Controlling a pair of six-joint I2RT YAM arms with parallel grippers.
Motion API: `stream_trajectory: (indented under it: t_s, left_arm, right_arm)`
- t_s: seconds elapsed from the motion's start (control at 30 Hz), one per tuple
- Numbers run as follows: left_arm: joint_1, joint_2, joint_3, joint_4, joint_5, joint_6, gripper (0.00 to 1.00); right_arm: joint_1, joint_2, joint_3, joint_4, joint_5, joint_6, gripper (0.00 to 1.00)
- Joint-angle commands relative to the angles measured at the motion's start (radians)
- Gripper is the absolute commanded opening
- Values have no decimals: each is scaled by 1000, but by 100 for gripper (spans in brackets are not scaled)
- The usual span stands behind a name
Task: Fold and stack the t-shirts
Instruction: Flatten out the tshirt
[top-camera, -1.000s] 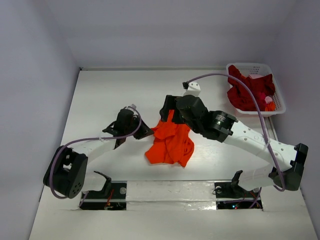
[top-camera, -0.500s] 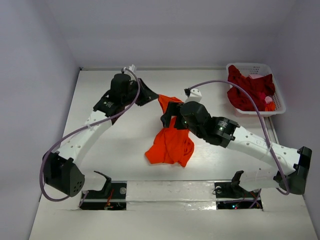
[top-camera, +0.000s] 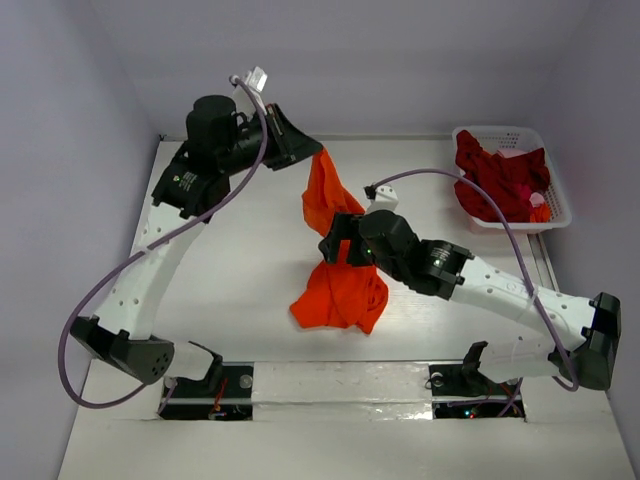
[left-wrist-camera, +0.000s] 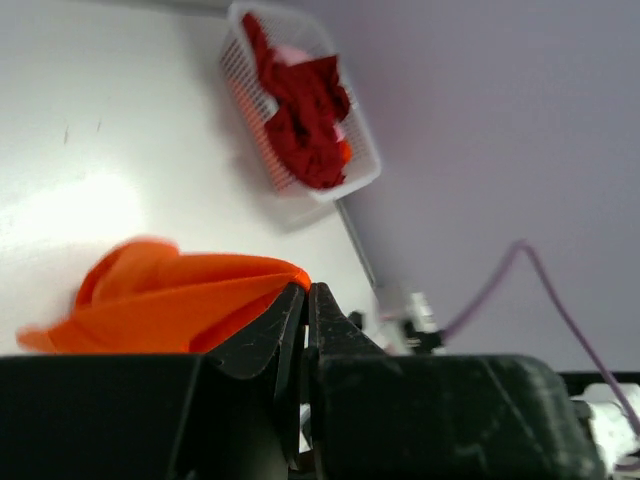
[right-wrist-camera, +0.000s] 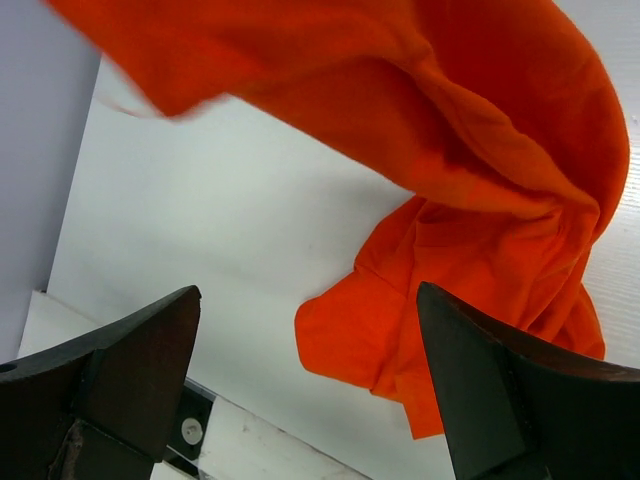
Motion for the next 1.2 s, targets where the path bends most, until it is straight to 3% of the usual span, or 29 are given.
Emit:
stream_trajectory:
  t_s: [0.0, 0.13, 0.27, 0.87, 1.07, 1.17]
  left_arm:
    - [5, 2, 187, -28, 63, 76, 0]
    - [56, 59, 427, -100, 108, 79, 0]
    - [112, 106, 557, -136, 147, 63, 0]
    - [186, 62, 592, 104, 344, -69, 0]
    - [186, 13, 465, 145, 356, -89, 0]
    - [186, -16, 430, 122, 352, -56, 0]
  right_arm:
    - [-8, -2, -15, 84, -29, 8, 94]
    - [-8, 13, -25, 104, -49, 13, 93]
    - [-8, 11, -32, 109, -52, 7, 93]
    - [-8, 54, -72, 172, -77, -7, 93]
    - [-8, -34, 14, 100, 58, -21, 94]
    - [-8, -61, 132, 19, 158, -38, 94]
